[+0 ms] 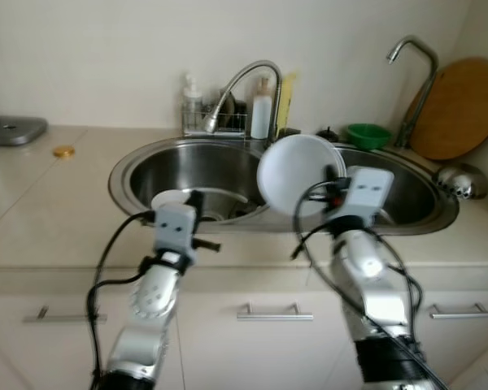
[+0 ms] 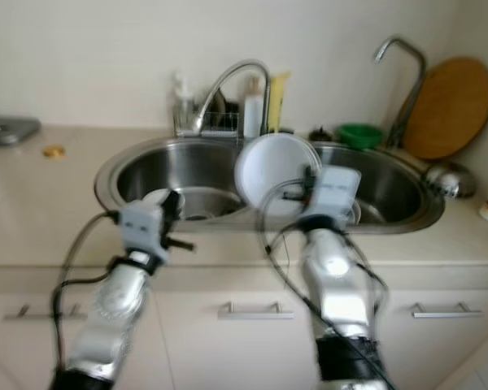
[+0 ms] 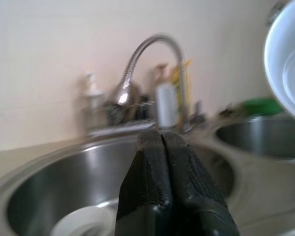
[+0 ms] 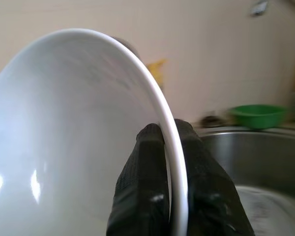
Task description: Kitchen organization
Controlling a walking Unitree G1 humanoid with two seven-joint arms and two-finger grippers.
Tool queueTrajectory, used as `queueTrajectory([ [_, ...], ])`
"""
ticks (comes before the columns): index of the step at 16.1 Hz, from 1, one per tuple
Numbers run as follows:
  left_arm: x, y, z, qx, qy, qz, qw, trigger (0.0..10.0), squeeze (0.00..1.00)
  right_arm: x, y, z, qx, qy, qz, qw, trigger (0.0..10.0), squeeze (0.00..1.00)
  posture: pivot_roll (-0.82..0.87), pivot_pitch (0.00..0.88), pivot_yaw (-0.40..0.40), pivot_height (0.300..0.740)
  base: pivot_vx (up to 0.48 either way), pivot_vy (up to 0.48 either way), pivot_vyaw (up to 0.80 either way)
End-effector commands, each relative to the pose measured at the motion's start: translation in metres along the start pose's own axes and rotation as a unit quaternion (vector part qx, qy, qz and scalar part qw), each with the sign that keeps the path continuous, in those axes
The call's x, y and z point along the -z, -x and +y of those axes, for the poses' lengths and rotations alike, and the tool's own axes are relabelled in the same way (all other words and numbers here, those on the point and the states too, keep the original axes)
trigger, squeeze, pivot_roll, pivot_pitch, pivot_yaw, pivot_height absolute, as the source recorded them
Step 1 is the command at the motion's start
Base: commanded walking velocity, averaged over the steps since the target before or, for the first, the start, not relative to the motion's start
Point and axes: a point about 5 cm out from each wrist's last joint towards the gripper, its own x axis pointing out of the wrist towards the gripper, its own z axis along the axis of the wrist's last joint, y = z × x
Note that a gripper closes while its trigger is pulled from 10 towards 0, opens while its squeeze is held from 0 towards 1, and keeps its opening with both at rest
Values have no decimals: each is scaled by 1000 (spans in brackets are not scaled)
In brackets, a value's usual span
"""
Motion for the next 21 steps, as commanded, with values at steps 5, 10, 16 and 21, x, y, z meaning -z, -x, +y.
queueTrajectory([
  [5, -3, -2, -9, 10, 7, -3, 1000, 10000, 0, -4, -3, -13, 21, 6, -3, 1000, 10000, 0, 54, 0, -58, 740, 308, 0, 0],
  [10, -2, -2, -9, 10, 7, -2, 1000, 10000, 0, 5, -7, -17, 29, 15, 23, 999, 10000, 0, 55, 0, -58, 740, 307, 0, 0],
  [16, 1, -2, -12, 16, 9, 5, 1000, 10000, 0, 22, -21, -34, 45, 93, 92, 990, 10000, 0, 60, 0, -60, 740, 137, 0, 0],
  [21, 1, -2, -12, 18, 7, 5, 1000, 10000, 0, 32, -40, -58, 60, 201, 152, 966, 10000, 0, 68, 0, -58, 740, 0, 0, 0],
])
